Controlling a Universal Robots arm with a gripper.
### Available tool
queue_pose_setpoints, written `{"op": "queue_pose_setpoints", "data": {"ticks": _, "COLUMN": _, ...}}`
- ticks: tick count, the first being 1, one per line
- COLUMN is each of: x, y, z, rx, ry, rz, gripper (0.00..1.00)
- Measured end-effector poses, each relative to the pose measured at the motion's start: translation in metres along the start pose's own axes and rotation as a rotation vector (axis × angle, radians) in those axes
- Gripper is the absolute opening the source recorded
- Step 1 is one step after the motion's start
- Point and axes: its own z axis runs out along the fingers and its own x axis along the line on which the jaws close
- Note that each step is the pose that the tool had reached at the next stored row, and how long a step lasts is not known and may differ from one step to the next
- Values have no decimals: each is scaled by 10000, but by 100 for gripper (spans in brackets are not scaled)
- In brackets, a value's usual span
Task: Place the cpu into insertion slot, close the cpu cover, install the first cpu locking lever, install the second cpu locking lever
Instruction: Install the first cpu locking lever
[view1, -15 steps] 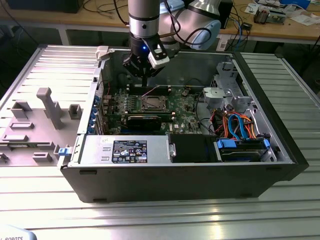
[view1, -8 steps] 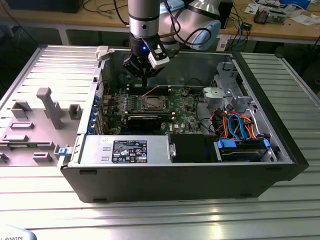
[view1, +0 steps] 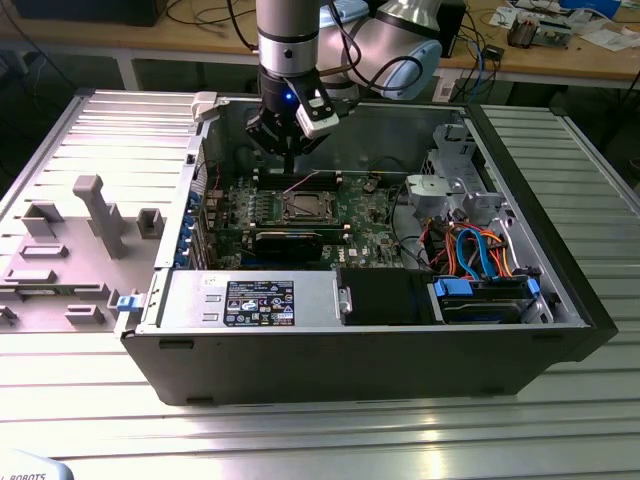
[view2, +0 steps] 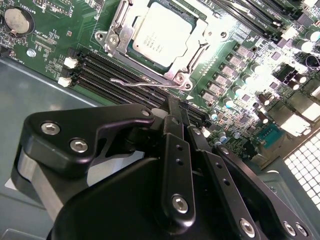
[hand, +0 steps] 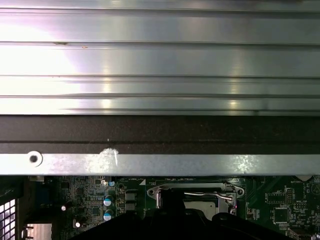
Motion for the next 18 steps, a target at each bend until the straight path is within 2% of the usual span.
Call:
{"op": "queue_pose_setpoints", "data": {"ticks": 6, "x": -1, "y": -1, "z": 5, "rx": -18, "ry": -3, "rz": 0, "gripper": 11}}
{"op": "queue_pose_setpoints", "data": {"ticks": 7, "x": -18, "y": -4, "z": 17, "rx": -82, "ry": -2, "rz": 2, "gripper": 11}}
{"op": "queue_pose_setpoints", "data": {"ticks": 10, "x": -55, "y": -6, "z": 37, "rx": -187, "ry": 0, "rz": 0, "gripper": 11}}
{"op": "queue_pose_setpoints", "data": {"ticks": 14, "x": -68, "y": -3, "z": 66, "rx": -199, "ry": 7, "rz": -261, "gripper": 11}}
{"op": "queue_pose_setpoints", "data": {"ticks": 18, "x": -106, "y": -3, "z": 83, "rx": -201, "ry": 8, "rz": -299, "gripper": 11}}
